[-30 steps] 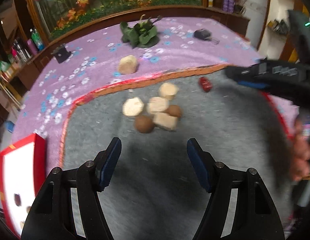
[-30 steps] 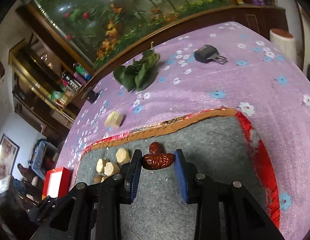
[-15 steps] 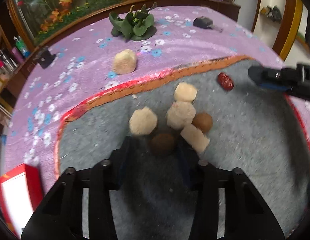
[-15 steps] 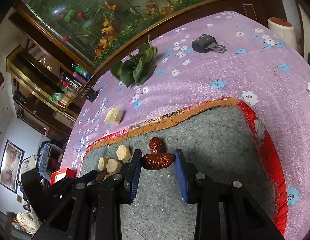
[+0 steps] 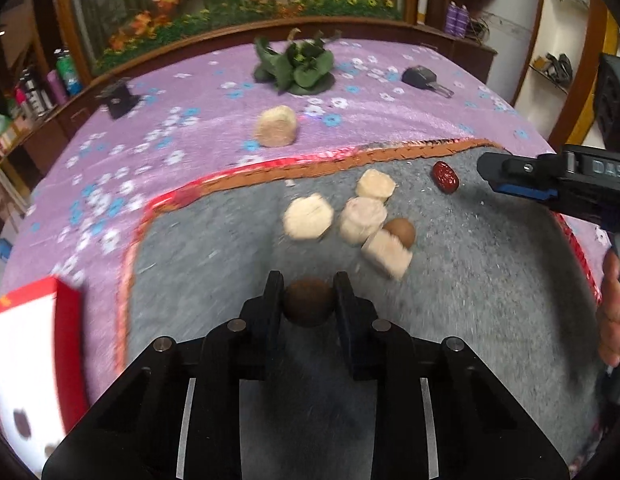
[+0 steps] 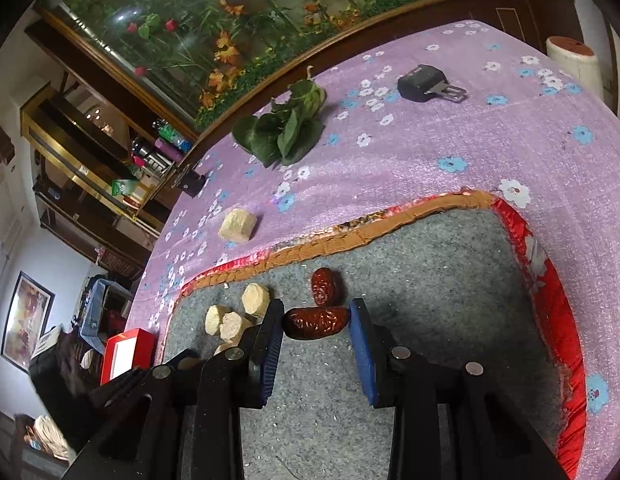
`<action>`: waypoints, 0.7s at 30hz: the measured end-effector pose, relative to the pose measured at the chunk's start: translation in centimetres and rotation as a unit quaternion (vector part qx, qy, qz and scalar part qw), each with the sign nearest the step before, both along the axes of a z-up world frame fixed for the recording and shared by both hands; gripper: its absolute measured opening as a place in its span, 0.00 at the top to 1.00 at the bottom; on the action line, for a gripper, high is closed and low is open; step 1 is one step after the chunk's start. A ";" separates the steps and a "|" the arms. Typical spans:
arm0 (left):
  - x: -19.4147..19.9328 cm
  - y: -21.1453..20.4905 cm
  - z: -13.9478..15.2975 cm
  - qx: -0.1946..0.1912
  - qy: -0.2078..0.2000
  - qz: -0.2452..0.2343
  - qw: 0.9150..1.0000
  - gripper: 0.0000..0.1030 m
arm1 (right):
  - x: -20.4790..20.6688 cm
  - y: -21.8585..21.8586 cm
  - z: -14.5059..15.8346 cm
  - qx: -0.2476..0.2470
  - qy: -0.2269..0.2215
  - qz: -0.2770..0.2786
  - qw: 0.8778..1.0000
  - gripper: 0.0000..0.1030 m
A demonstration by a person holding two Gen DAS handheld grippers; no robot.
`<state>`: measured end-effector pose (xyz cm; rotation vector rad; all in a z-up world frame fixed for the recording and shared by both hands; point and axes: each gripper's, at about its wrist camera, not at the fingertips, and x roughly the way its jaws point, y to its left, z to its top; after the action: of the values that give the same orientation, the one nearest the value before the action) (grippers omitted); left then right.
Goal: Organize fruits
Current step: 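Carry the date and nut over the white tray and open both grippers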
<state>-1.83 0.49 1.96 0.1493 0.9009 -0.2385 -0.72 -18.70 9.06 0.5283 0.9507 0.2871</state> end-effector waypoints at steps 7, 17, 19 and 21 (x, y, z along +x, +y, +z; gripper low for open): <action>-6.6 4.7 3.7 -0.007 -0.064 0.050 0.997 0.76 | -0.8 1.6 0.8 -0.022 -0.041 0.020 0.999 0.68; -14.0 17.3 6.1 -0.007 -0.115 0.187 0.976 0.76 | -4.4 14.6 2.6 -0.044 -0.062 0.146 0.986 0.69; -14.9 19.2 5.8 -0.003 -0.119 0.211 0.970 0.76 | -5.5 19.1 3.3 -0.039 -0.071 0.188 0.979 0.69; -15.8 20.9 5.3 0.009 -0.124 0.231 0.965 0.76 | -6.6 22.4 3.7 -0.036 -0.078 0.216 0.973 0.69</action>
<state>-17.60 21.36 7.29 -0.0177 0.6649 0.2195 -7.31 3.69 12.73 0.2234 0.9118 0.6734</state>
